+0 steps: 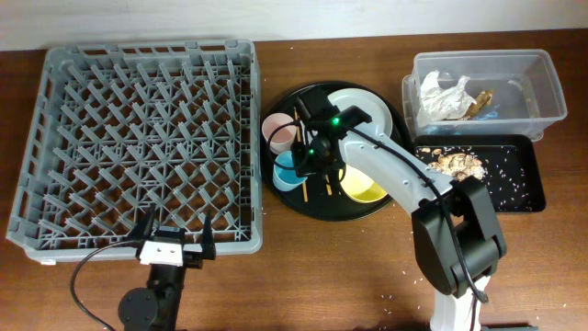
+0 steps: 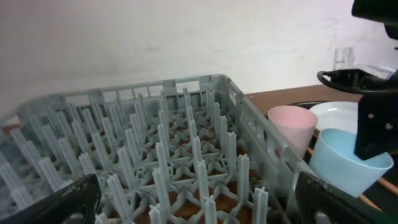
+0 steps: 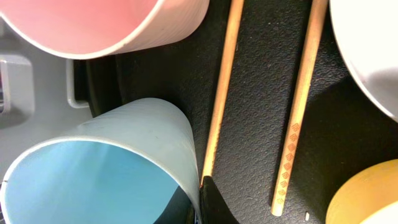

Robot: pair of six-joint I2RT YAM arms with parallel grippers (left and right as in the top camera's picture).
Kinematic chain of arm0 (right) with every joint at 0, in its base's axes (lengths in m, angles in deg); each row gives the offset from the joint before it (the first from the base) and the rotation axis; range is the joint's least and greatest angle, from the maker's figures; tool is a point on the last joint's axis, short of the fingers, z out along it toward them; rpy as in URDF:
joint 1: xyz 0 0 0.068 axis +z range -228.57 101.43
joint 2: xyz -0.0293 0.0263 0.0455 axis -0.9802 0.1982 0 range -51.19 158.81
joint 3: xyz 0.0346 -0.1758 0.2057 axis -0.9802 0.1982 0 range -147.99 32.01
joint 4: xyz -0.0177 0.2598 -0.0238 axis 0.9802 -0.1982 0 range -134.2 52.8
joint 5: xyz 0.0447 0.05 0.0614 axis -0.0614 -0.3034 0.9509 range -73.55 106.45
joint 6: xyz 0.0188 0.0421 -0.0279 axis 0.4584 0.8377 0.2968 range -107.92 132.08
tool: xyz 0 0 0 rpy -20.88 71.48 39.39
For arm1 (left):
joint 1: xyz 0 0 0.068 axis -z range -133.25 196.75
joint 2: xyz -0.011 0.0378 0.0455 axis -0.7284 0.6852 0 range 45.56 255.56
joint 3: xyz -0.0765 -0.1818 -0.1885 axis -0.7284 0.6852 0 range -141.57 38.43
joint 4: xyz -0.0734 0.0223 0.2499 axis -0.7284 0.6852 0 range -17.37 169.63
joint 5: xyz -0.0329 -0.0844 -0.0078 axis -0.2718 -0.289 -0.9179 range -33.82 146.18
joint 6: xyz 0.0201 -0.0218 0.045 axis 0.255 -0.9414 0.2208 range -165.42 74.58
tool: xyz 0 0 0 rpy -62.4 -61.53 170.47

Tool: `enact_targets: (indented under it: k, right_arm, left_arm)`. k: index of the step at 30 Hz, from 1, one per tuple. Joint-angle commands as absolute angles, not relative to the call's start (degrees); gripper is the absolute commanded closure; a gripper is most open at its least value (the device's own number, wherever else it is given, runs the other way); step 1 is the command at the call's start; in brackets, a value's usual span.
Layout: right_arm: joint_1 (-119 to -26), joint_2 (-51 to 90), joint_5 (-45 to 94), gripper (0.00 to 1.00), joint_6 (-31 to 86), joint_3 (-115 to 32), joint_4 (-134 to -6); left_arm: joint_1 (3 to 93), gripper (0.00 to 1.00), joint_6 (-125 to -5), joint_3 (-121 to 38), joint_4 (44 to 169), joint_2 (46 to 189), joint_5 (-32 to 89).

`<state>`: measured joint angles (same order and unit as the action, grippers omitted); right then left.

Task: Sort waste into correct bins and load items into the dishwasher rack
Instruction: 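Grasp the blue cup with the right gripper and lift it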

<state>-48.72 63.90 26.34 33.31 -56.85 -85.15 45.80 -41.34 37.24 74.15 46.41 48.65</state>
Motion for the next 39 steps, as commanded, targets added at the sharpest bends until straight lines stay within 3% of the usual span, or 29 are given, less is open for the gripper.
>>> enact_targets:
  k: [1,9,16,24,29,34,35,39]
  right_arm:
    - [-48.6,62.8,28.4,0.96,33.7,-56.4,-85.5]
    - [-49.9,51.6,28.6,0.96,31.8,-56.4,-87.7]
    - [-55.3,38.9,31.1,0.96,30.6,-56.4,-91.9]
    - [-65.6,36.4,55.5,0.96,18.3,-56.4,-93.1]
    - [-71.3,37.6,71.3,0.96,10.8,-56.1,-94.8]
    - [-72.0,37.8,73.5,0.96,10.6,-55.8,-94.7]
    - [-71.7,38.0,73.6,0.96,10.6,-55.6,-94.3]
    - [-70.2,39.3,76.2,0.96,11.5,-53.1,-90.2]
  left_arm:
    - [45.4,0.0,-46.4,33.9,76.9,46.0,48.0]
    - [45.4,0.0,-46.3,21.8,87.7,48.2,47.8]
    - [45.4,0.01,-46.3,4.0,99.0,67.1,43.1]
    - [45.4,0.01,-46.3,-17.1,111.0,95.1,19.7]
    - [45.4,0.01,-46.3,-17.4,108.6,105.8,4.4]
    - [45.4,0.01,-46.5,-17.4,101.1,114.7,-13.8]
    - [45.4,0.06,-48.7,-17.5,98.4,116.1,-16.3]
    - [45.4,0.06,-70.7,-17.5,80.1,124.5,-25.7]
